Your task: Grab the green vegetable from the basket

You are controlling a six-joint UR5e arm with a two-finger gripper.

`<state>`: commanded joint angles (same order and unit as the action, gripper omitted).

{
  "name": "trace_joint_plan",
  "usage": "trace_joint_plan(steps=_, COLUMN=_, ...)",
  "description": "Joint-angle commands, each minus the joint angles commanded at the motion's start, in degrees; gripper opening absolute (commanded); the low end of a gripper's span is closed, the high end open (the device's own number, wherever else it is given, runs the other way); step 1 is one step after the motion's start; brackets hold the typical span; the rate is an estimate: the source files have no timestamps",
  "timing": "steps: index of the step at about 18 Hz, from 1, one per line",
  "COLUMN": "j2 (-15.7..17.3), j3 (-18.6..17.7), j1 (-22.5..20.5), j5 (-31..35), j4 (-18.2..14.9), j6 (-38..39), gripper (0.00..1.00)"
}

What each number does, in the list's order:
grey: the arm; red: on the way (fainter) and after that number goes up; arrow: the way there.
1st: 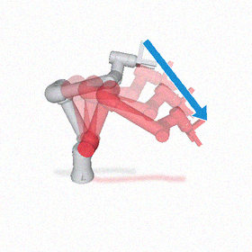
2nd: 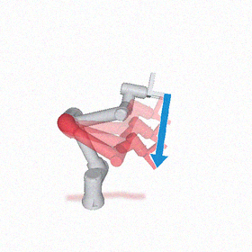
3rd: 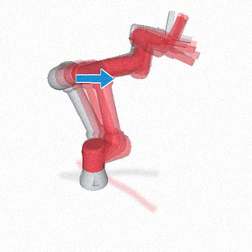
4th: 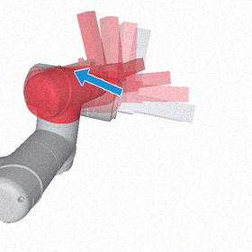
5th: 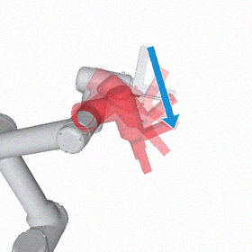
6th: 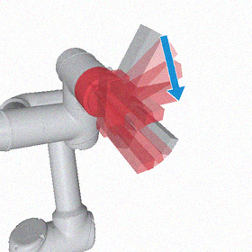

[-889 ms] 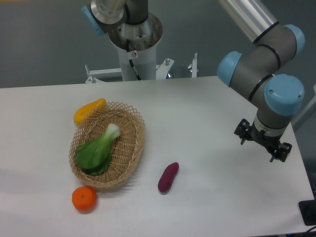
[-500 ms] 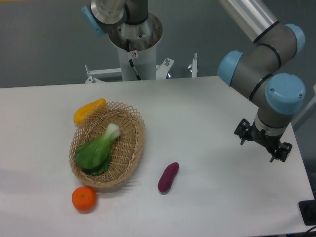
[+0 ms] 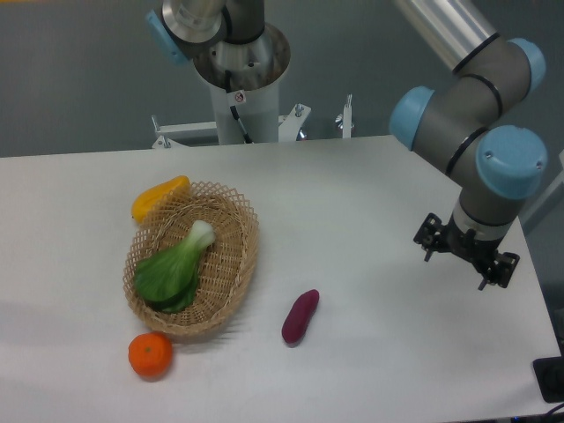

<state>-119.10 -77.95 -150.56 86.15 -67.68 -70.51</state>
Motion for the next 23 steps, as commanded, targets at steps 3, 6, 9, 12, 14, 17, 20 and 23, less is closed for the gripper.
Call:
trace_joint_plan(steps=3, j2=2.55, j3=-3.87, j1=2.11, j5=-6.06, j4=0.00, j6=6.33, gripper=1.00)
trace_joint_plan(steps=6, j2=3.96, j3=-5.99, j1=5.62, j5=-7.58, j4=0.00, j6=10.20, gripper=1.00)
trace_joint_plan(steps=9, j2=6.07, j3=-9.49, j1=10.19, j5=-7.49, j4=0.17, j6=13.63, gripper=1.00)
trace_joint_plan(steps=12, j2=8.96, j3=-14.41, j1=14.06, j5=-7.49, j4=0.18, j6=14.43, gripper=1.00)
trace_joint_plan(steps=14, j2=10.99, j3=-18.36, j1=15.73, j5=-7.58, j4=0.87, j6=14.52, gripper=1.00)
trace_joint_plan(steps=17, j2=12.75, j3=-23.38, j1=18.54, j5=-7.49, j4=3.68, j6=15.74, gripper=1.00)
trace_joint_plan(steps=20, j2=12.14, j3=-26.28, j1=22.14, j5=-7.40, j4=5.45, j6=17.50, gripper=1.00)
trace_joint_plan(steps=23, j2=10.74, j3=-26.73, j1=25.48, j5=-7.49, j4=7.38, j6=21.62, gripper=1.00)
